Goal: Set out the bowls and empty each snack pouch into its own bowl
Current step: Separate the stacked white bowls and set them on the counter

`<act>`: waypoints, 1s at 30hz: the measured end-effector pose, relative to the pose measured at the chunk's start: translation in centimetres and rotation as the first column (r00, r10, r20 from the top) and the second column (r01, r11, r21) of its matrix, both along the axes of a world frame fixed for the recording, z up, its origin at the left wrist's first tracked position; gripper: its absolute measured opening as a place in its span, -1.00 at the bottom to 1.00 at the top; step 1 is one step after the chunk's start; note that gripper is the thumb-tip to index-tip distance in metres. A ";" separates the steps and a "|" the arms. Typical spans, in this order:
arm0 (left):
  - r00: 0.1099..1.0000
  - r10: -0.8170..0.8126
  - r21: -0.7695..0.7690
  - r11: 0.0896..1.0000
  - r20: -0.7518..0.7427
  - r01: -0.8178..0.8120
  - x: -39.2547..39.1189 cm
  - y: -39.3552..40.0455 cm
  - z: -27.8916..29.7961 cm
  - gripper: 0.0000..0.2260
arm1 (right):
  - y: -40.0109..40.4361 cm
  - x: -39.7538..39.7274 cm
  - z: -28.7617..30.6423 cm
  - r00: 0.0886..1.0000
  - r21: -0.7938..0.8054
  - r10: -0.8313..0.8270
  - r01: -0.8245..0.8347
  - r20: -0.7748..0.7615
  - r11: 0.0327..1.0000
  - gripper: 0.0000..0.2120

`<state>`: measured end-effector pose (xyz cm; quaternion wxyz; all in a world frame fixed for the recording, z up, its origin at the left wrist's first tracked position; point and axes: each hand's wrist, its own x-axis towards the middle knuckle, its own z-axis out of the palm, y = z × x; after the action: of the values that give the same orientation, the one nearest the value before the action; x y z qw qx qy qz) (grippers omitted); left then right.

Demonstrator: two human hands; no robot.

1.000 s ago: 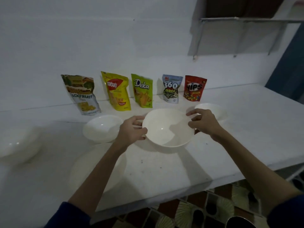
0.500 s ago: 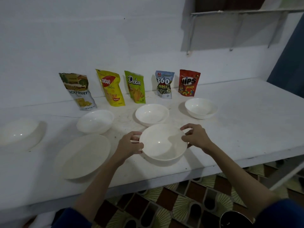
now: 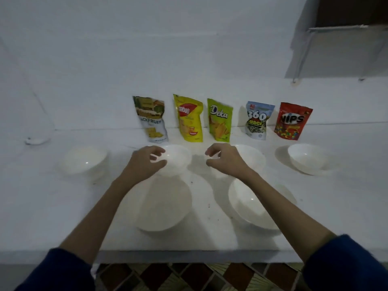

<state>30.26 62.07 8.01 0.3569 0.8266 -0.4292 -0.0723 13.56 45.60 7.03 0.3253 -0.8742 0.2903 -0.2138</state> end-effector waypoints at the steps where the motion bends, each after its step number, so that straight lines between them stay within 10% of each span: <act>1: 0.998 0.046 0.010 0.999 0.032 -0.047 2.4 1.5 0.3 -0.71 | 0.9 3.0 0.2 0.999 0.012 0.045 -0.045 0.000 0.999 -0.80; 10: 0.896 0.346 0.240 0.878 0.278 -0.414 22.6 13.2 -2.2 -0.61 | 9.0 27.6 -1.0 0.955 0.173 0.282 -0.263 -0.092 0.949 -0.73; 19: 0.897 0.368 0.224 0.922 -0.246 -0.316 30.9 14.9 -5.7 -0.56 | 10.7 36.7 -5.5 0.955 0.218 0.233 -0.191 -0.185 0.957 -0.68; 30: 0.930 0.277 0.031 0.960 -0.240 -0.278 30.1 13.2 -4.0 -0.55 | 9.6 34.9 -4.3 0.993 0.264 0.115 -0.103 -0.028 0.959 -0.64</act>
<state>60.35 75.24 3.96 0.4147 0.8633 -0.2614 -0.1204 48.48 55.17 2.68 0.4431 -0.8425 0.2743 -0.1362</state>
